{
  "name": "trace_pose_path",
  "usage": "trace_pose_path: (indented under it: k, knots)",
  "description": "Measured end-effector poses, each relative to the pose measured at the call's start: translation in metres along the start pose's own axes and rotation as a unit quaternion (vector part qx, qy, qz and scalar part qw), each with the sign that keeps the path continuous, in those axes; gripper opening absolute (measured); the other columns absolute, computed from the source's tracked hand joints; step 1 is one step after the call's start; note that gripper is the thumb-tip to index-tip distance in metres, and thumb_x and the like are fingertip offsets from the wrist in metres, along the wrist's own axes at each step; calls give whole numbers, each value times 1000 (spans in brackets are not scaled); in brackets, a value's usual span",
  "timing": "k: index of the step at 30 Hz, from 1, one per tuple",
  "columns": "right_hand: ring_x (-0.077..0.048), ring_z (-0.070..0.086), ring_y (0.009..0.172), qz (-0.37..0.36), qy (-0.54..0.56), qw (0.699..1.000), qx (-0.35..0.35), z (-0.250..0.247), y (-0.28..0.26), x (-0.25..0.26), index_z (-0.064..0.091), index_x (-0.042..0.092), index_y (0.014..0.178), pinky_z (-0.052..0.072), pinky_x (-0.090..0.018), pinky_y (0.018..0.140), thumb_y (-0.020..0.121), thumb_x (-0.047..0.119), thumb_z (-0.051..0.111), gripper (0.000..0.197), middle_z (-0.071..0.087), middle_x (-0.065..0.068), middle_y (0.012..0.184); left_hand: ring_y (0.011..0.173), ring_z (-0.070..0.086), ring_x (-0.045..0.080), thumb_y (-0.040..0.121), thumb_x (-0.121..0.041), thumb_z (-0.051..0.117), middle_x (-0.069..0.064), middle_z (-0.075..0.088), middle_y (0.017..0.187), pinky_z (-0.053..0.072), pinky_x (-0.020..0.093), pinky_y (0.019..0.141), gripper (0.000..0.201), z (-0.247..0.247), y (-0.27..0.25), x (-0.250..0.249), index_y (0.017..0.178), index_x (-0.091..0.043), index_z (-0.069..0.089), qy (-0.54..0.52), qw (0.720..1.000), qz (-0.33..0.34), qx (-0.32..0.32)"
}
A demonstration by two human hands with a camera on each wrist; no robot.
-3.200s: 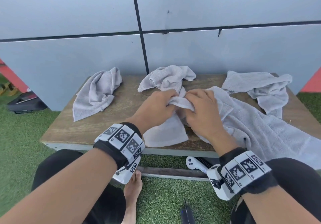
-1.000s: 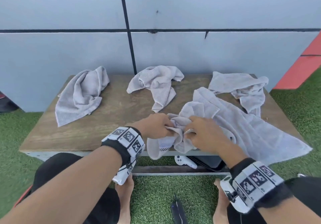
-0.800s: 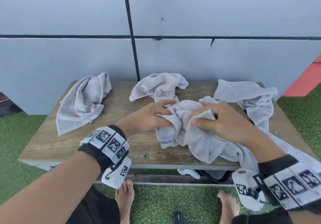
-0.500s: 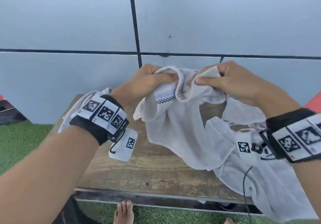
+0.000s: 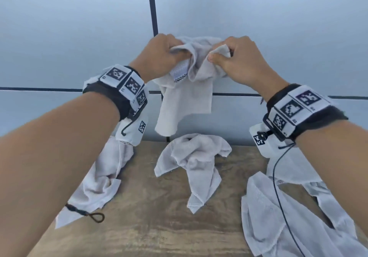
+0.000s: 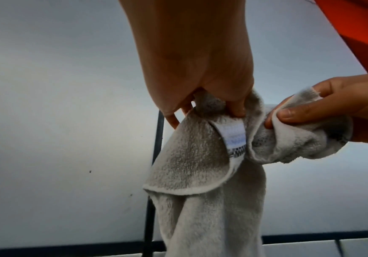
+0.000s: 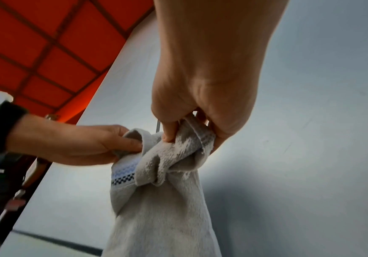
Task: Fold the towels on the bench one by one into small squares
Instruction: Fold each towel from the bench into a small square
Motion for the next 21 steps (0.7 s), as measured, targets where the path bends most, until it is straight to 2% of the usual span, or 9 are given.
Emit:
trace_pose_path:
  k: [2, 5, 8, 10, 11, 13, 15, 17, 21]
  knots:
    - [-30, 65, 87, -1, -60, 998, 23, 16, 10, -9, 75, 1, 89, 45, -38, 75, 88, 24, 63, 26, 71, -19, 92, 62, 40, 22, 91, -28, 56, 14, 48, 65, 28, 29, 55, 36, 0, 2, 16, 63, -5, 51, 60, 998, -13, -4]
    - [-31, 63, 82, 30, -118, 992, 41, 33, 14, -34, 73, 2, 82, 38, -35, 66, 89, 22, 63, 23, 69, -15, 80, 55, 40, 23, 83, -20, 57, 3, 43, 55, 33, 27, 51, 31, -2, -13, 52, 54, -14, 48, 62, 991, -113, -35]
    - [-30, 56, 81, 86, -127, 988, -12, 25, 5, -56, 72, 17, 77, 34, -28, 65, 91, 29, 65, 20, 59, -14, 83, 64, 59, 34, 82, -14, 51, 10, 52, 64, 52, 34, 58, 20, -10, -37, 85, 63, -11, 57, 87, 974, -198, -65]
    - [-32, 58, 90, 116, -142, 982, -36, 18, -2, -67, 77, 16, 90, 40, -32, 70, 92, 36, 66, 22, 61, -17, 96, 74, 64, 38, 89, -19, 53, 11, 57, 69, 51, 37, 64, 23, -9, -50, 99, 70, -10, 62, 127, 963, -236, -41]
    - [-33, 59, 91, 123, -145, 981, -31, 18, -6, -71, 77, 15, 92, 42, -33, 70, 92, 37, 67, 24, 63, -16, 94, 75, 64, 37, 93, -25, 54, 10, 60, 71, 49, 35, 65, 26, -6, -56, 102, 73, -11, 65, 137, 959, -247, -26]
    - [-33, 59, 91, 132, -136, 982, -19, 19, -13, -74, 77, 19, 91, 41, -32, 70, 93, 39, 65, 23, 63, -10, 84, 73, 64, 33, 96, -34, 54, 8, 63, 72, 47, 34, 65, 30, 0, -61, 104, 79, -14, 69, 134, 958, -253, -4]
    - [-32, 59, 89, 143, -130, 981, -19, 18, -17, -74, 76, 23, 90, 43, -31, 71, 93, 41, 65, 21, 62, -9, 82, 69, 65, 32, 97, -33, 52, 9, 65, 75, 54, 37, 67, 31, 3, -62, 101, 78, -15, 67, 128, 959, -253, 2]
    - [-31, 59, 81, 146, -131, 980, -27, 13, -20, -73, 76, 18, 89, 45, -31, 69, 92, 38, 66, 22, 64, -11, 78, 67, 66, 34, 97, -31, 50, 12, 65, 75, 58, 42, 71, 32, 2, -60, 98, 72, -15, 62, 120, 962, -246, -2]
    - [-30, 58, 72, 111, -133, 983, -65, -6, -29, -65, 75, 10, 87, 48, -35, 68, 91, 29, 66, 22, 62, -11, 69, 64, 57, 31, 95, -23, 50, 12, 61, 72, 47, 35, 61, 26, -8, -60, 89, 74, -16, 63, 105, 971, -209, -47]
Point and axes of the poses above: each hand's wrist, its own y-axis towards the middle knuckle, its own z-axis out of the palm, x = y × z, the point moved 5 cm from there along y, towards the middle knuckle
